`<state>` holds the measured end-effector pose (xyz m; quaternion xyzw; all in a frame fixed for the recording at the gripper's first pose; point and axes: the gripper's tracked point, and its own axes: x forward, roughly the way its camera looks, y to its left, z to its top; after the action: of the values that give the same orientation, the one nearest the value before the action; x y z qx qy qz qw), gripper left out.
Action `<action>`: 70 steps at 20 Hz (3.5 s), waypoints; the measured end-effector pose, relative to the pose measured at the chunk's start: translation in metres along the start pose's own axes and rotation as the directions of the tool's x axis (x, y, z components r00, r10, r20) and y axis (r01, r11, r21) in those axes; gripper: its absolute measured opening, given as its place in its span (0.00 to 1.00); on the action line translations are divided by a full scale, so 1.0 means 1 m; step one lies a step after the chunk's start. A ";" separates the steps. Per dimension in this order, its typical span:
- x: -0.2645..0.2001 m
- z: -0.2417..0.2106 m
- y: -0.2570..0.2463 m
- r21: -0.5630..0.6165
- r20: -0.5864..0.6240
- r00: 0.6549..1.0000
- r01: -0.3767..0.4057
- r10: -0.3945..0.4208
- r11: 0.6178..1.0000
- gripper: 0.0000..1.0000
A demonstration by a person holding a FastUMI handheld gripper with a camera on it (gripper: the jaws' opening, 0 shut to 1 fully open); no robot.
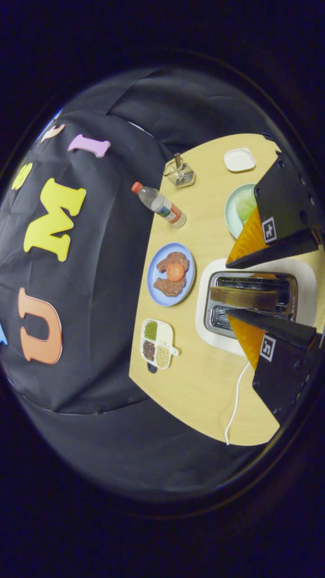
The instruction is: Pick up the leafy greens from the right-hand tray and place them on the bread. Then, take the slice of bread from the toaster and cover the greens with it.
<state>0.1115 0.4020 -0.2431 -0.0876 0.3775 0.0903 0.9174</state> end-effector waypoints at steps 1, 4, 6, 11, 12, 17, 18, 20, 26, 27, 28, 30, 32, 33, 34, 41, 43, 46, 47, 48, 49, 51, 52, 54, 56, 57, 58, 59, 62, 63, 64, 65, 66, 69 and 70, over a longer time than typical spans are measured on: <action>0.005 -0.004 0.001 0.005 -0.021 1.000 0.004 -0.004 1.000 0.57; 0.010 -0.012 0.002 0.030 -0.071 0.997 -0.003 0.005 1.000 0.39; 0.006 -0.008 0.003 0.033 -0.059 0.998 -0.025 0.027 0.999 0.22; -0.010 -0.008 -0.008 0.049 -0.076 0.995 -0.055 0.058 0.997 0.16; -0.016 -0.004 -0.012 0.058 -0.061 0.996 -0.065 0.069 0.996 0.16; -0.053 0.019 -0.033 0.123 -0.007 0.992 -0.123 0.125 0.985 0.15; -0.060 0.024 -0.038 0.140 0.005 0.991 -0.135 0.136 0.981 0.15; -0.074 0.035 -0.052 0.164 0.038 0.990 -0.141 0.136 0.976 0.15; -0.077 0.028 -0.103 0.239 0.036 0.993 -0.119 0.114 0.964 0.15; -0.071 0.022 -0.110 0.250 0.020 0.994 -0.111 0.110 0.962 0.16; -0.065 0.014 -0.115 0.253 0.004 0.994 -0.107 0.110 0.961 0.15; -0.049 -0.002 -0.127 0.251 -0.036 0.995 -0.085 0.097 0.964 0.15; -0.034 -0.016 -0.138 0.249 -0.066 0.995 -0.058 0.077 0.967 0.16; -0.028 -0.020 -0.141 0.248 -0.066 0.995 -0.054 0.073 0.967 0.16; -0.021 -0.025 -0.142 0.244 -0.070 0.995 -0.050 0.070 0.968 0.16; 0.028 -0.053 -0.140 0.214 -0.089 0.991 -0.083 0.104 0.973 0.16; 0.040 -0.060 -0.144 0.222 -0.096 0.989 -0.091 0.115 0.971 0.16; 0.060 -0.063 -0.154 0.221 -0.067 0.988 -0.119 0.136 0.968 0.15; 0.066 -0.065 -0.156 0.229 -0.066 0.986 -0.132 0.150 0.965 0.16; 0.070 -0.070 -0.159 0.239 -0.075 0.984 -0.139 0.161 0.961 0.16; 0.072 -0.074 -0.166 0.240 -0.087 0.985 -0.127 0.151 0.963 0.16; 0.077 -0.076 -0.182 0.234 -0.085 0.987 -0.116 0.139 0.965 0.19; 0.078 -0.078 -0.185 0.236 -0.090 0.985 -0.120 0.145 0.964 0.18; 0.078 -0.084 -0.190 0.240 -0.107 0.979 -0.142 0.171 0.960 0.18; 0.081 -0.090 -0.196 0.246 -0.130 0.973 -0.153 0.189 0.957 0.19; 0.084 -0.092 -0.198 0.253 -0.144 0.969 -0.160 0.201 0.954 0.25; 0.088 -0.095 -0.204 0.249 -0.151 0.970 -0.150 0.192 0.957 0.32; 0.092 -0.097 -0.209 0.250 -0.161 0.968 -0.148 0.192 0.957 0.32; 0.096 -0.101 -0.221 0.254 -0.174 0.967 -0.141 0.188 0.957 0.44; 0.097 -0.103 -0.225 0.254 -0.175 0.967 -0.135 0.183 0.958 0.45; 0.096 -0.104 -0.227 0.251 -0.178 0.967 -0.133 0.181 0.959 0.51; 0.097 -0.106 -0.230 0.243 -0.181 0.968 -0.126 0.172 0.962 0.51; 0.096 -0.107 -0.234 0.229 -0.181 0.969 -0.122 0.165 0.966 0.58; 0.089 -0.107 -0.237 0.212 -0.177 0.969 -0.136 0.175 0.968 0.57; 0.084 -0.108 -0.238 0.200 -0.179 0.966 -0.148 0.185 0.968 0.56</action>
<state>0.1525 0.1553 -0.3563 0.0218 0.4790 0.1227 0.8689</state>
